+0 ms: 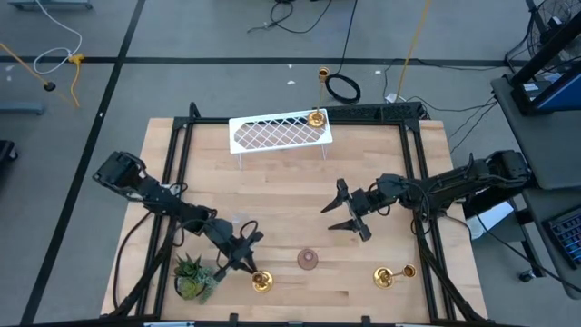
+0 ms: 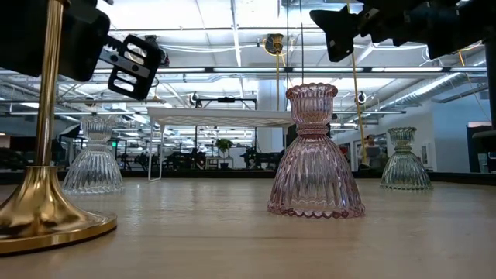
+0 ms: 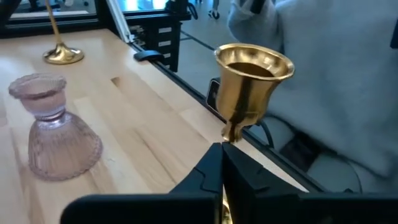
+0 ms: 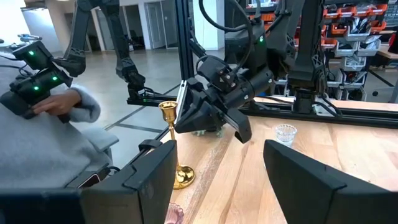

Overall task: Pick & Place candle stick holders
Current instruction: Put the left golden candle holder on the shelf aligned with the other golden candle holder

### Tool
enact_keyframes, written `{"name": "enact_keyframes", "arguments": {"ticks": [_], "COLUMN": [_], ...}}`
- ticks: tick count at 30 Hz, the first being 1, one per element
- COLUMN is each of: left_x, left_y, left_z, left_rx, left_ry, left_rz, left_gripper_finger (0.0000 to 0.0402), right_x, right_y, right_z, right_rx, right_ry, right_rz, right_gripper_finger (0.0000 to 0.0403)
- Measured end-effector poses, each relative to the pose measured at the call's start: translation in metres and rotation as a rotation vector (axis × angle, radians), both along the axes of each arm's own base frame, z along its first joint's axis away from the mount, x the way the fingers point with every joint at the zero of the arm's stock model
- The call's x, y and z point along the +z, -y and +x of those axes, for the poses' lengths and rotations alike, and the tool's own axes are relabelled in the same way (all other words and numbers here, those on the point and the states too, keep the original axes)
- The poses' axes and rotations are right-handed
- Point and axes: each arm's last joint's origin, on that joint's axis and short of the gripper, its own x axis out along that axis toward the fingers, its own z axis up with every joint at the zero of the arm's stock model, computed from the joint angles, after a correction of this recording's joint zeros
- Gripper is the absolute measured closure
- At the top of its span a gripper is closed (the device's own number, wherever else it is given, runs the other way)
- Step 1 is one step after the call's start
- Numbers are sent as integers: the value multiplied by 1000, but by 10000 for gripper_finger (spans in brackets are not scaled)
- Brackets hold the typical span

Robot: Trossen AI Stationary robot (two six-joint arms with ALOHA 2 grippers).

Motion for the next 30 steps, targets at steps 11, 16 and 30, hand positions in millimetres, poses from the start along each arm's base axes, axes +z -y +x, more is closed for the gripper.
{"name": "enact_keyframes", "arguments": {"ticks": [11,16,30], "left_x": [-9,-1,-5], "left_y": [3,8,16], "left_z": [-5,-1,26], "left_rx": [-16,-36,-115], "left_ry": [-80,4,0], "left_rz": [49,84,128], "left_gripper_finger": [290,232,290], "right_x": [0,0,-1], "right_y": [0,0,0], "right_z": [0,0,0], "right_rx": [0,0,1], "right_ry": [3,3,-7], "right_rz": [-7,-8,-8], "right_gripper_finger": [170,170,170]}}
